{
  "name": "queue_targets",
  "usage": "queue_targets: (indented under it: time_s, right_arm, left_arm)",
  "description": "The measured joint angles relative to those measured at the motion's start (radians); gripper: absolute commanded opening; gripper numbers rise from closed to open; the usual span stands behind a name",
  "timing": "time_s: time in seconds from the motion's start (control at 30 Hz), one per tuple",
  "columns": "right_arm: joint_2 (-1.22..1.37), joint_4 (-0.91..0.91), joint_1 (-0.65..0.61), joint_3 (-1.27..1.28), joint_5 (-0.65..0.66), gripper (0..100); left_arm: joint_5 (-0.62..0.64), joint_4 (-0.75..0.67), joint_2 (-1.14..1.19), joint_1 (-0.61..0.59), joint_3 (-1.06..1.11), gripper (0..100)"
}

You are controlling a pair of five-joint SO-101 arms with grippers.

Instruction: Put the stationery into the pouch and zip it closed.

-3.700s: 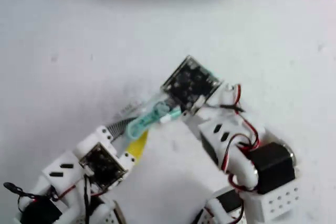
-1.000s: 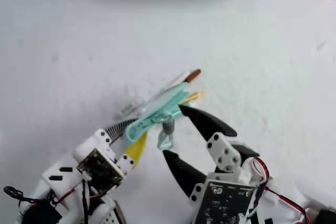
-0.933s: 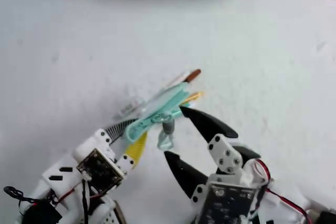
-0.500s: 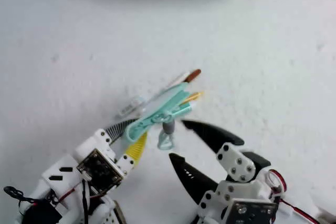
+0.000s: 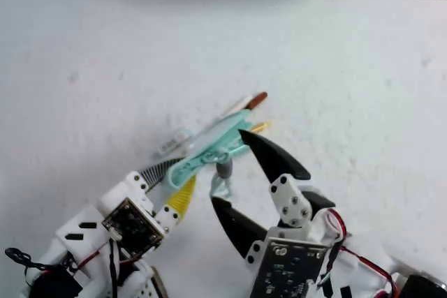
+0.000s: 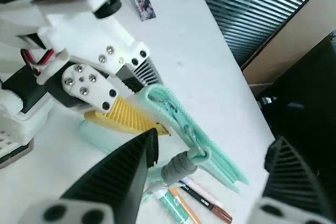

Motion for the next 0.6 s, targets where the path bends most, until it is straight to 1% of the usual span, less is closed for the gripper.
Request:
queue_targets:
  time_s: [0.1,0.2,0.37,0.6]
  right_arm:
    - [0.0,0.043,0.0,0.005,0.0,32.8]
    - [0.0,0.043,0.0,0.04,0.0,32.8]
    - [0.0,-0.038,0.0,0.129,0.0,32.8]
    - [0.008,-0.06,0.0,0.147,0.0,32.7]
  left_arm:
    - [0.0,0.0,0.0,0.0,0.0,2]
    - [0.0,0.0,0.0,0.0,0.0,2]
    - [0.0,0.0,0.0,0.0,0.0,2]
    - [0.0,0.0,0.0,0.0,0.0,2]
